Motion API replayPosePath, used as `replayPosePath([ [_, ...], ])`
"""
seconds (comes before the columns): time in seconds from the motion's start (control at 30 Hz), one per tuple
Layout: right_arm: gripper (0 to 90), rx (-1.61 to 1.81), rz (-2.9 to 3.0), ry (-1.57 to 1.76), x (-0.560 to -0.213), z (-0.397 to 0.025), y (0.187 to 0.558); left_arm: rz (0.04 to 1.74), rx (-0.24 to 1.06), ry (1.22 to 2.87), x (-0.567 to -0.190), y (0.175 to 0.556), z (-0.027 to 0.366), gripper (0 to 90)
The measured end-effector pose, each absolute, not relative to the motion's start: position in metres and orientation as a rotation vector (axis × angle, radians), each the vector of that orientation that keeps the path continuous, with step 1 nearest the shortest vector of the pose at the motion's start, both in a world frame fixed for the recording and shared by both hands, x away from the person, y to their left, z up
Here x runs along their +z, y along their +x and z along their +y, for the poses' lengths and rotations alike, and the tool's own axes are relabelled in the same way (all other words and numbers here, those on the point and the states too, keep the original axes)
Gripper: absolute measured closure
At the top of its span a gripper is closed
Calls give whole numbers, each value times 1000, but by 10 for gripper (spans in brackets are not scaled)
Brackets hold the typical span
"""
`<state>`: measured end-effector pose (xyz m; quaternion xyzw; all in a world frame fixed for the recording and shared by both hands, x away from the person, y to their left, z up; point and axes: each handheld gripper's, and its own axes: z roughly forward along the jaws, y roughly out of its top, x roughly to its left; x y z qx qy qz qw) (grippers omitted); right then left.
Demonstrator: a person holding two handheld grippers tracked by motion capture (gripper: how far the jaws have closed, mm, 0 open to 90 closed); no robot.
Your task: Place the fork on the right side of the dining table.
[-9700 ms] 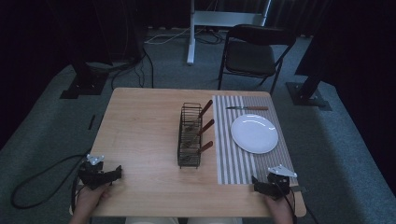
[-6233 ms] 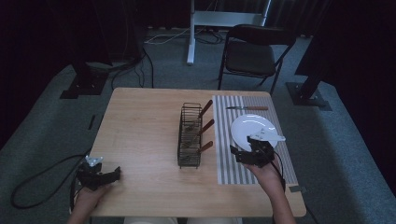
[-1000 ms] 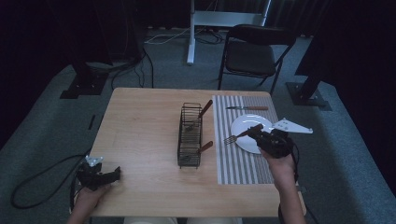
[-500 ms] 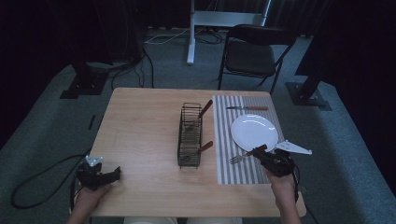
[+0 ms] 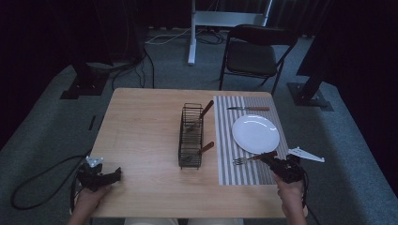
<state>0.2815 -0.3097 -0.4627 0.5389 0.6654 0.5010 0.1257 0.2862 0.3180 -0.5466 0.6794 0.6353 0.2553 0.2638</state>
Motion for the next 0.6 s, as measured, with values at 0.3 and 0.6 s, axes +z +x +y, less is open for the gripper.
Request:
replayPosePath([
  [0.3,780,1536,1864,1727,-483,-332,280,1717,690,1836,-547,286,318,3],
  [0.6,714,1483,1868,1821,-507,-354,281,1722,692,1832,-547,286,318,3],
])
